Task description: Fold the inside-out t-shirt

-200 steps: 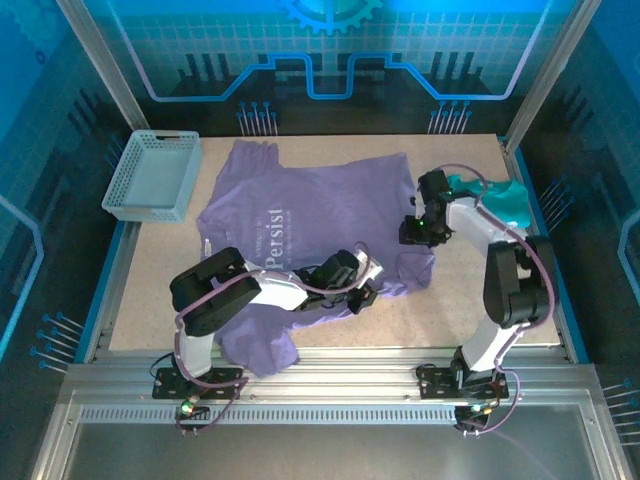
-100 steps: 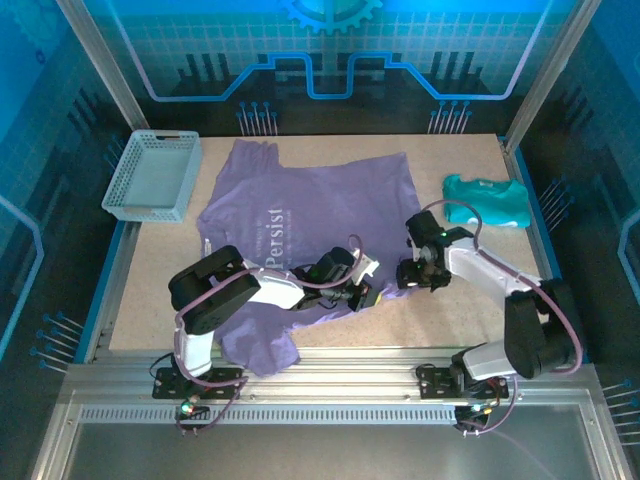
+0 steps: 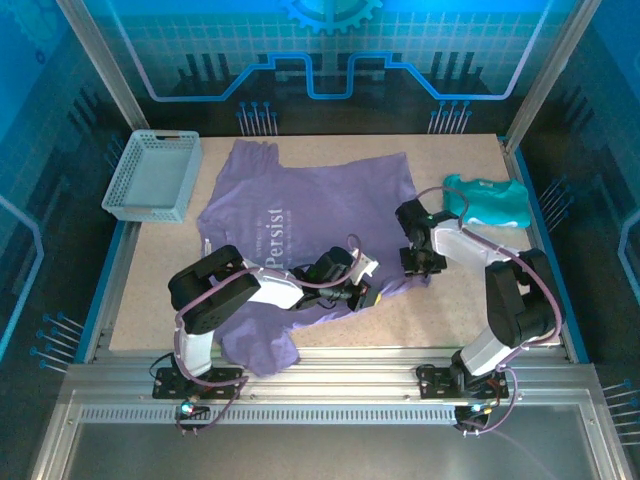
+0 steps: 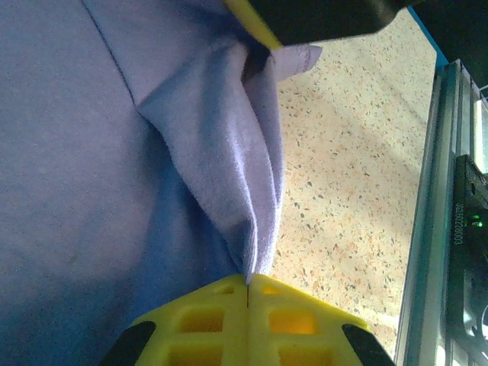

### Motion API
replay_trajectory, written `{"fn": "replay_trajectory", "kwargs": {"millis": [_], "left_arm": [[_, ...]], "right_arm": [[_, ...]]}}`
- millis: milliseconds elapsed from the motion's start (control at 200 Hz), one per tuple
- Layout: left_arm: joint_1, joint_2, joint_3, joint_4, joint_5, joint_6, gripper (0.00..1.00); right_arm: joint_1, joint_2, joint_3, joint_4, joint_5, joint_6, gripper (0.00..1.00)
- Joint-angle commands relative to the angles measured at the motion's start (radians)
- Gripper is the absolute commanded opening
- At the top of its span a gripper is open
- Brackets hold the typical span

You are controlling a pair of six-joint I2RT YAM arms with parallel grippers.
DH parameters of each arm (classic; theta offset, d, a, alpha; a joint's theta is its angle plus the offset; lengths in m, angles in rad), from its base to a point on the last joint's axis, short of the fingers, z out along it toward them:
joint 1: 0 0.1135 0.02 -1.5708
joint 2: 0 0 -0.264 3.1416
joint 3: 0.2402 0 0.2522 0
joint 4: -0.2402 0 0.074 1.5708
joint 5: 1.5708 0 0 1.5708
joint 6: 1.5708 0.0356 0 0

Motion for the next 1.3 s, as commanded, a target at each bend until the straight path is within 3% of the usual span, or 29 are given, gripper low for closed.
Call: {"fn": "replay_trajectory", "kwargs": {"millis": [0, 345, 450, 570, 680, 805, 950, 1055, 1145, 1296], "left_arm": [[0.009, -0.026, -0.020, 0.025, 0.019, -0.008, 0.00], [0.011, -0.016, -0.016, 0.019, 0.015, 0.000, 0.00], [0.012, -0.016, -0.014, 0.009, 0.006, 0.003, 0.00], [0.016, -0.016, -0.013, 0.011, 0.006, -0.001, 0.00], [0.020, -0.014, -0.018, 0.027, 0.009, -0.009, 0.00], [0.020, -0.008, -0.020, 0.042, 0.022, -0.018, 0.00], [0.021, -0.010, -0.024, 0.043, 0.026, -0.017, 0.00], [0.021, -0.008, -0.027, 0.047, 0.027, -0.017, 0.00], [0.021, -0.005, -0.026, 0.046, 0.026, -0.014, 0.00], [0.020, -0.002, -0.024, 0.048, 0.025, -0.014, 0.00]], "right_arm": [[-0.019, 0.007, 0.016, -0.052, 0.035, -0.008, 0.31], [-0.076, -0.044, -0.019, -0.037, -0.071, -0.017, 0.01], [-0.118, -0.146, -0.022, 0.021, -0.261, -0.079, 0.00], [-0.174, -0.263, -0.026, 0.093, -0.582, -0.130, 0.00], [-0.238, -0.273, -0.028, 0.119, -0.858, -0.166, 0.00], [-0.282, -0.205, -0.021, 0.098, -0.976, -0.204, 0.00], [-0.317, -0.110, 0.021, 0.060, -0.915, -0.217, 0.00], [-0.288, -0.022, 0.096, 0.005, -0.636, -0.207, 0.01], [-0.285, 0.045, 0.148, 0.029, -0.521, -0.184, 0.03], [-0.236, 0.106, 0.256, -0.047, -0.140, -0.151, 0.15]]}}
